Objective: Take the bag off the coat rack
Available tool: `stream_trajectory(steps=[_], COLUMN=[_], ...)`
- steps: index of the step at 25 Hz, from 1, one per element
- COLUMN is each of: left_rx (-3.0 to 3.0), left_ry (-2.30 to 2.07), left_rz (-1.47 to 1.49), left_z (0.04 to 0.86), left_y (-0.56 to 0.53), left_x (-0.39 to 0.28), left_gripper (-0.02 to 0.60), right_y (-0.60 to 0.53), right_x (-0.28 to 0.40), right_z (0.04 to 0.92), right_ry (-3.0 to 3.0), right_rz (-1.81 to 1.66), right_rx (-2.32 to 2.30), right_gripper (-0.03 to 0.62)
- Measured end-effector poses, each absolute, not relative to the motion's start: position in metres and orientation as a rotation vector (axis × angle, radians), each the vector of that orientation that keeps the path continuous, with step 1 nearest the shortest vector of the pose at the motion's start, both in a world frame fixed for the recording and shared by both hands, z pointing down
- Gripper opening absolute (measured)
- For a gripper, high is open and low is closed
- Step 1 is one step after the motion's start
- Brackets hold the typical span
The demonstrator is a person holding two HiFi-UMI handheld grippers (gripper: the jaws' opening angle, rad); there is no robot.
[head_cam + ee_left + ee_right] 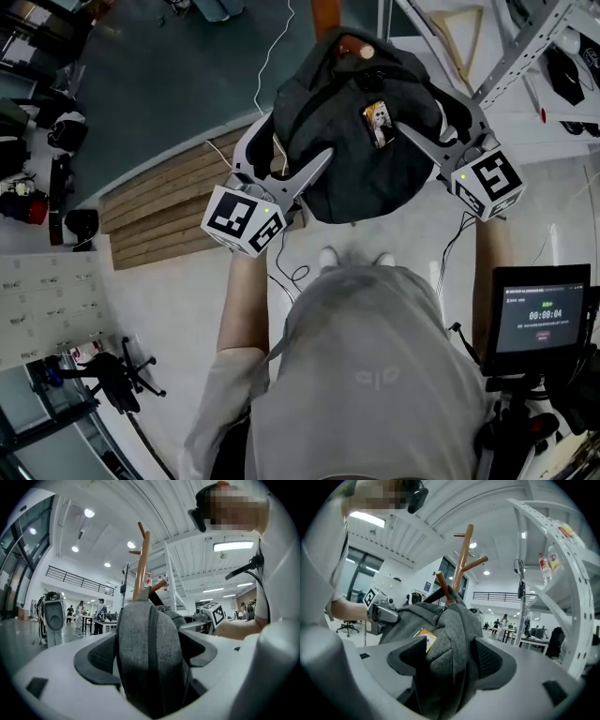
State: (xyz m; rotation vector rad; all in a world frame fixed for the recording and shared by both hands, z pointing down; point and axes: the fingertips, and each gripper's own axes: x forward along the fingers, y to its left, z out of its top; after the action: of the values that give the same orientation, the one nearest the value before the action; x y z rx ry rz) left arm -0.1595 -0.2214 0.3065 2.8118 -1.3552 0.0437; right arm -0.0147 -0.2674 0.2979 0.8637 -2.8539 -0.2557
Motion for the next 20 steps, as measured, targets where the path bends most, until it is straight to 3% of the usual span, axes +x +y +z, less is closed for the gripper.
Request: stream_trajectory(steps=[6,8,10,20], left_rx=[2.752,2.753,2.752,2.730], left_ry=[-1.231,-1.207,-1.221,-1.295], left_rz=[-0.131,-0.177,-0.192,-0.247], left_z=[0.318,0.319,0.318,0.315], left_y=[-0.219,-0.218,-0.218,-0.221], left_x=[-0.146,-0.143,-0.143,-0.142], left_gripper=[0.402,0.400,0.399,0.304], right_y=[-0.276,-0.278,-0.278,-0.276], right_x=[-0.005,-0.002,0.000,0.006], right_z=[0.305,0.306,0.305,0.299], right_ry=[-2.985,-3.002,-2.998,-2.981], right_rz=[-0.006,0.050,0.074,0.063], right_rx=[1.040,1.110,1.147,1.272], right_gripper=[0.316,0.254,0.241,0.169])
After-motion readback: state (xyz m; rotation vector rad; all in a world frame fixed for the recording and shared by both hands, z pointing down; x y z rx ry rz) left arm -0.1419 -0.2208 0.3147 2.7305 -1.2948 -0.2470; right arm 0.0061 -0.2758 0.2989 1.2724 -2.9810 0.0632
